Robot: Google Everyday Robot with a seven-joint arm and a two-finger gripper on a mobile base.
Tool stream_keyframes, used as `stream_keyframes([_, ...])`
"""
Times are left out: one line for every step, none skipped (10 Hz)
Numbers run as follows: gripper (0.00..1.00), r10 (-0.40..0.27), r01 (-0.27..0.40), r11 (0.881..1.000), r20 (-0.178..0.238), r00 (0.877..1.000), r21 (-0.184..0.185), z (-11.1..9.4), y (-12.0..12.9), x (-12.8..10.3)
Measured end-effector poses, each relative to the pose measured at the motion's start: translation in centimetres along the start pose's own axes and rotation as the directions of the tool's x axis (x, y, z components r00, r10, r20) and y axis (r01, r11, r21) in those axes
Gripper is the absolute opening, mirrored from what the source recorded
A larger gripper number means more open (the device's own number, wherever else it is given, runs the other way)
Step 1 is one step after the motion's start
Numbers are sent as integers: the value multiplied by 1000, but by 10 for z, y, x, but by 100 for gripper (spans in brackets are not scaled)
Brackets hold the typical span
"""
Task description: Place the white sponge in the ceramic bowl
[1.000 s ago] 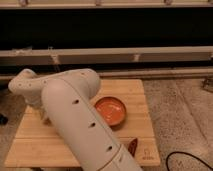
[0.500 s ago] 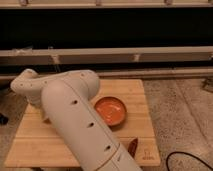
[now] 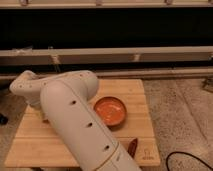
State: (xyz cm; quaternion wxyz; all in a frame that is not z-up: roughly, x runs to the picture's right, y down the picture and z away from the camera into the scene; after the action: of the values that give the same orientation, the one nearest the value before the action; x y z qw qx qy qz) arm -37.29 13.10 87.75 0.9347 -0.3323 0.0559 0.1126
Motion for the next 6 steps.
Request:
stream_keyframes([49,-1,1,1000,-3,1000,0,1,1,0])
stream_keyframes([49,-5,5,1000,-4,1000,-1,2,5,-1])
stream_keyframes([47,-6,6,1000,-4,1000,-1,3,7,-2])
stream_keyframes([42,-5,5,1000,-1,1000,0,2,4,-1])
stream_keyframes([32,-4,4,1000,-1,1000,5,-1,-2,3])
stream_keyframes([28,-1,1,1000,-2,1000,6,-2,-5,7])
